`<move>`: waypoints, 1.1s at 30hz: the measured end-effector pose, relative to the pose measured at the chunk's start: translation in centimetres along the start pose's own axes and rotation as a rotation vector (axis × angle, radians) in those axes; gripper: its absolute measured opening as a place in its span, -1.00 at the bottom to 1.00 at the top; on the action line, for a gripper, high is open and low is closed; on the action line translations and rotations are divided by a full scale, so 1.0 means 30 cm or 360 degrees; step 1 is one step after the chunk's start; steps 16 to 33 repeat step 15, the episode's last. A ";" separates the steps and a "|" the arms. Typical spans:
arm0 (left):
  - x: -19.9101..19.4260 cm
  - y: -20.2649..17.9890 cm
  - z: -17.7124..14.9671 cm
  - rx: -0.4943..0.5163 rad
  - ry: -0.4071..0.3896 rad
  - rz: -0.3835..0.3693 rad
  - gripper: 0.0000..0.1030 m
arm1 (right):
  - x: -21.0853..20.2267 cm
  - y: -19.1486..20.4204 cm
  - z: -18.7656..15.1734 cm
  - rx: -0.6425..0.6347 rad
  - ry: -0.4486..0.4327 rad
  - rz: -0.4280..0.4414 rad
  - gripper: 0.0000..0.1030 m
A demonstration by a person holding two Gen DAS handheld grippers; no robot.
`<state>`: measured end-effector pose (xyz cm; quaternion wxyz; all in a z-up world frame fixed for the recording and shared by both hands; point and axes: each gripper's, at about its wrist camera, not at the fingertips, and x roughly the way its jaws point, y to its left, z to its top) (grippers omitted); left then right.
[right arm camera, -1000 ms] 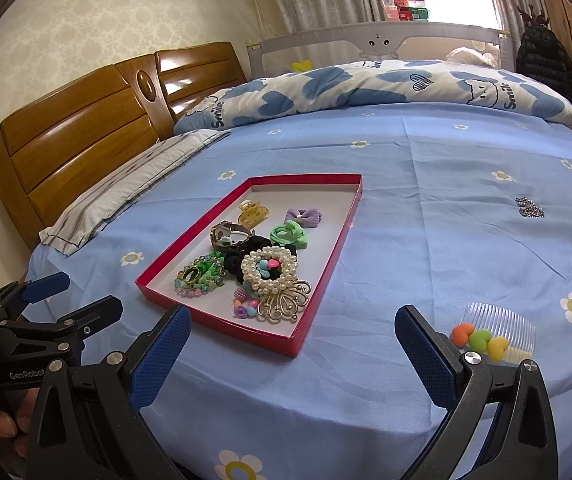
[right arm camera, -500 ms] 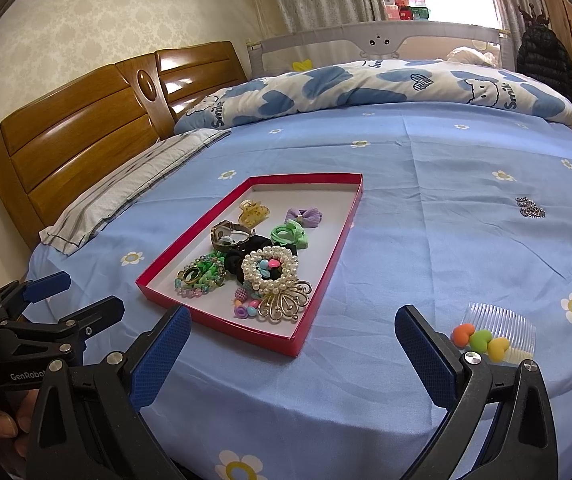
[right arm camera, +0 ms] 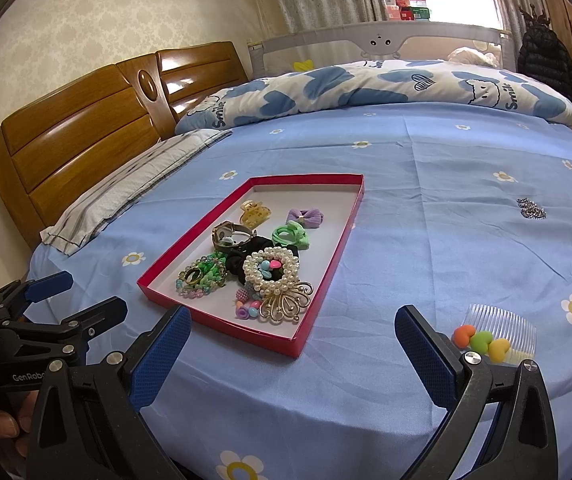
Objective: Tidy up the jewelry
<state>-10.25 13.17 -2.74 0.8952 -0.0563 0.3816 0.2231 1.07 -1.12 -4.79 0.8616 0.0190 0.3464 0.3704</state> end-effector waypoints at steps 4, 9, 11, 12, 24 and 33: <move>0.011 0.002 0.006 0.0000 0.0009 -0.0008 1.00 | 0.000 -0.001 0.000 0.0002 0.0001 -0.0004 1.00; 0.031 0.002 0.010 -0.0001 0.0031 -0.0018 1.00 | 0.010 -0.002 0.010 0.0018 0.0014 -0.0002 1.00; 0.037 0.003 0.011 -0.0002 0.0037 -0.0026 1.00 | 0.016 -0.005 0.013 0.0019 0.0021 0.0000 1.00; 0.040 0.003 0.012 -0.0005 0.0042 -0.0031 1.00 | 0.019 -0.006 0.014 0.0019 0.0026 0.0002 1.00; 0.052 0.002 0.012 -0.0011 0.0060 -0.0054 1.00 | 0.030 -0.013 0.014 0.0022 0.0046 0.0013 1.00; 0.052 0.002 0.012 -0.0011 0.0060 -0.0054 1.00 | 0.030 -0.013 0.014 0.0022 0.0046 0.0013 1.00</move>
